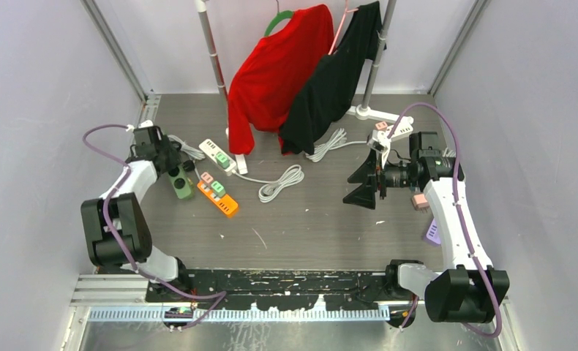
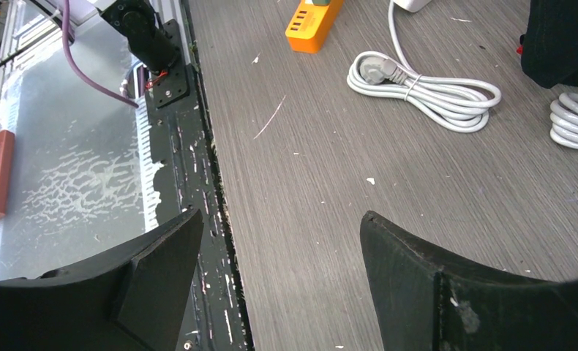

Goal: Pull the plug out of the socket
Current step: Place the socket at the center of the board, then move the socket to the center of the board.

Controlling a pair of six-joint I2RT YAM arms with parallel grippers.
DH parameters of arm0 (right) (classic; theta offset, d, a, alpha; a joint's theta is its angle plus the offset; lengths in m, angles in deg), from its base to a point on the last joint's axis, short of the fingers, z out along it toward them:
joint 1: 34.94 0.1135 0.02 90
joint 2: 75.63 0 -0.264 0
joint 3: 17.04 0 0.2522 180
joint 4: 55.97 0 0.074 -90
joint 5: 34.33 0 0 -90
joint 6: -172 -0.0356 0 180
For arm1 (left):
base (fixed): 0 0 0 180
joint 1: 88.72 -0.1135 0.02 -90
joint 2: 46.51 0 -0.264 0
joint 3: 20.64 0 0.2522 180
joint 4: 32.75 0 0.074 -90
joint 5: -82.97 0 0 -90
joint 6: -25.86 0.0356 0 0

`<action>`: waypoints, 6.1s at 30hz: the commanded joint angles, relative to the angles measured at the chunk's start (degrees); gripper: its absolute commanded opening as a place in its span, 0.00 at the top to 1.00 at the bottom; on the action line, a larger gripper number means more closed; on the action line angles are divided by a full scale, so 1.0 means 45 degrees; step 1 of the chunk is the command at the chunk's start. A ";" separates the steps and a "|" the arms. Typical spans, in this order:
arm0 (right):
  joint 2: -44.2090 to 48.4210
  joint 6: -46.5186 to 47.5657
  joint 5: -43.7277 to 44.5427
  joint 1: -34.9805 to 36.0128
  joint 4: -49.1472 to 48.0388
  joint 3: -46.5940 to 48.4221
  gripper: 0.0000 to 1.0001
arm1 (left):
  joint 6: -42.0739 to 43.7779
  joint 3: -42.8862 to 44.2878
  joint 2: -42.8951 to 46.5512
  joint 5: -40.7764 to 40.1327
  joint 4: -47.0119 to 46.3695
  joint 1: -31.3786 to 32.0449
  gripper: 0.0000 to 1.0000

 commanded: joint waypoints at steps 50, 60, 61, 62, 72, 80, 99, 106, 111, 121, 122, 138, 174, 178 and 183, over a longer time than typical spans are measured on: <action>0.0349 0.0109 -0.0197 0.0204 -0.0399 -0.0089 0.16 | -0.3959 -0.0026 0.4491 0.3922 0.3206 0.0125 0.00; 0.0107 0.0143 0.0014 0.0205 -0.0412 -0.0091 0.16 | -0.7576 0.1398 0.3978 -0.5790 0.8411 0.5935 0.00; 0.0082 0.0138 0.0023 0.0205 -0.0433 -0.0104 0.16 | -0.7627 0.1695 0.3480 -0.5886 0.8752 0.5963 0.00; 0.0062 0.0133 0.0024 0.0205 -0.0438 -0.0133 0.16 | -0.7614 0.1988 0.3061 -0.5932 0.9014 0.5960 0.00; -0.0029 0.0065 0.0064 0.0195 -0.0536 -0.0167 0.16 | -0.7374 0.3288 -0.0006 -0.5522 0.8332 0.5949 0.06; -0.0014 0.0057 0.0001 0.0224 -0.0524 -0.0194 0.16 | -0.7038 0.4525 -0.2447 -0.5775 0.8790 0.5939 0.36; -0.0056 0.0059 0.0010 0.0224 -0.0556 -0.0220 0.16 | -0.7137 0.2304 -0.1179 -0.2669 0.6856 0.5962 0.95; -0.0062 0.0053 0.0003 0.0243 -0.0556 -0.0216 0.16 | -0.8914 -0.0454 0.2384 -0.0676 0.4853 0.6549 0.96; -0.0069 0.0046 -0.0015 0.0241 -0.0574 -0.0241 0.16 | -1.1337 -0.1672 0.4273 -0.1165 0.3880 0.8326 0.95; -0.0134 -0.0003 0.0063 0.0239 -0.0634 -0.0272 0.16 | -1.4787 -0.1248 0.2967 -0.2739 0.3275 1.2368 0.93; -0.0124 0.0000 0.0065 0.0243 -0.0634 -0.0278 0.16 | -1.4898 -0.1055 0.2494 -0.2873 0.3210 1.2673 0.92; -0.0109 0.0026 0.0115 0.0244 -0.0634 -0.0281 0.16 | -1.2151 0.1087 0.0382 -0.1061 0.1506 1.4101 0.52; -0.0241 -0.0033 0.0081 0.0278 -0.0710 -0.0322 0.16 | 1.2782 -0.3129 0.2044 0.4989 -0.2761 1.3247 0.40; -0.0253 -0.0033 0.0066 0.0349 -0.0712 -0.0340 0.16 | 1.3501 -0.2641 0.1447 0.5471 -0.2345 1.3172 0.45; -0.0244 -0.0033 0.0087 0.0405 -0.0712 -0.0338 0.16 | 1.3942 -0.1918 0.0789 0.6234 -0.1666 1.3043 0.54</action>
